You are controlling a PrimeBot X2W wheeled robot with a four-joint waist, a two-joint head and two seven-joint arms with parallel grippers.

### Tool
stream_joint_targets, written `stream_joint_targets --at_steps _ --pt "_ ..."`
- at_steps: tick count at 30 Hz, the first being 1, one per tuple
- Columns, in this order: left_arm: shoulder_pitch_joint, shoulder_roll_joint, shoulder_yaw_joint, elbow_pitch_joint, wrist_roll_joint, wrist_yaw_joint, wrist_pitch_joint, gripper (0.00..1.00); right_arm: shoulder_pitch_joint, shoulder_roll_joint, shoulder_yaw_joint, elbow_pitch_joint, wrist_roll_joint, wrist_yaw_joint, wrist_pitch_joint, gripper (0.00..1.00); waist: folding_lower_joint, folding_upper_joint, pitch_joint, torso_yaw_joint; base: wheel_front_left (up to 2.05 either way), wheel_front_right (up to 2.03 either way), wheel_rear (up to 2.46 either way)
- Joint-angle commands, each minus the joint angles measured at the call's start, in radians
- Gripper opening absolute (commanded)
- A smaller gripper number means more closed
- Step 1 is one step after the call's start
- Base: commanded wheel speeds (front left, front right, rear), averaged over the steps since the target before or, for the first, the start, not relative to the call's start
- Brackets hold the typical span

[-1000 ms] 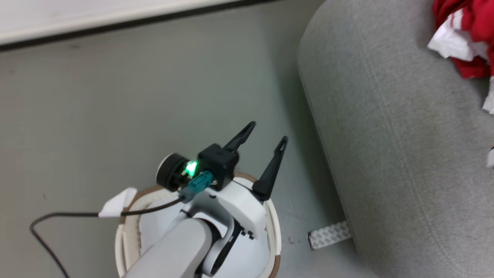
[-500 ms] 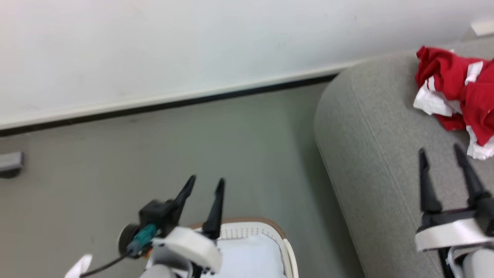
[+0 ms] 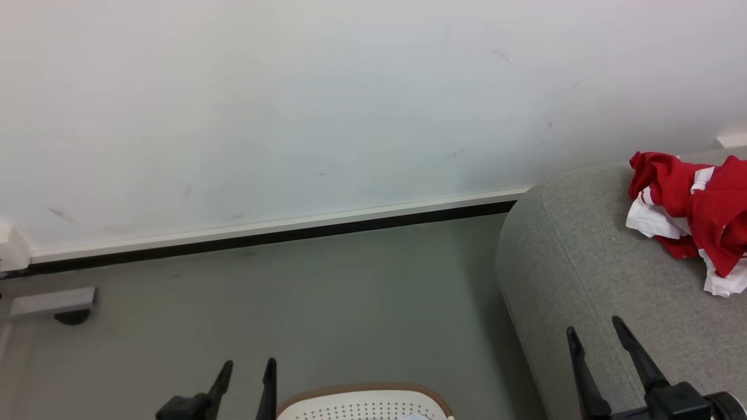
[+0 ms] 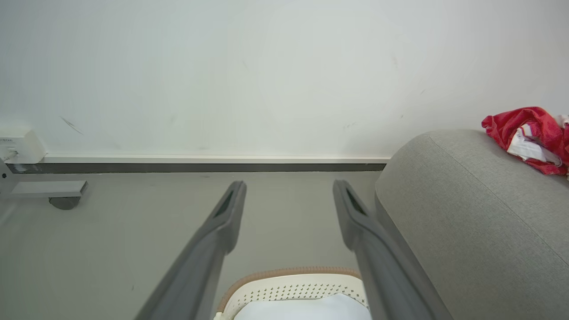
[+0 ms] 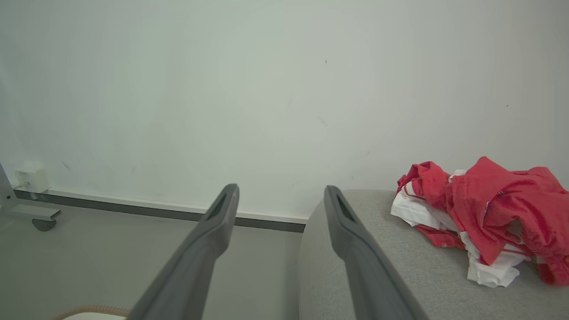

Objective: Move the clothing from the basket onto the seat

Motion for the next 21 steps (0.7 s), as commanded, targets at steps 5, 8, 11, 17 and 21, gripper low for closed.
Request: stream_joint_targets --at_steps 5,8,11,17,21 --pt "0.067 -0.015 0.078 -0.028 0.056 -0.021 -0.002 1.00 0.050 0.006 -0.004 0.022 0.001 -0.002 -0.003 1.00 0.0003 0.0000 -0.023 0.004 0.00 0.00 0.00" --pt "0.091 -0.035 0.115 -0.039 0.085 -0.035 -0.002 1.00 0.060 0.007 -0.001 0.033 0.015 -0.002 -0.003 1.00 0.0003 0.0000 -0.028 0.003 0.00 0.00 0.00" --pt "0.104 -0.052 0.151 -0.046 0.105 -0.052 -0.002 1.00 0.067 0.007 0.000 0.045 0.025 -0.002 -0.003 1.00 0.0003 0.0000 -0.031 0.002 0.00 0.00 0.00" --pt "0.118 -0.088 0.202 -0.043 0.156 -0.090 -0.002 1.00 0.066 0.007 0.009 0.061 0.034 -0.002 -0.003 1.00 0.0003 0.0000 -0.035 0.000 0.00 0.00 0.00" --pt "0.121 -0.108 0.225 -0.033 0.178 -0.114 -0.002 1.00 0.059 0.007 0.013 0.071 0.041 -0.002 -0.003 1.00 0.0003 0.0000 -0.038 0.002 0.00 0.00 0.00"
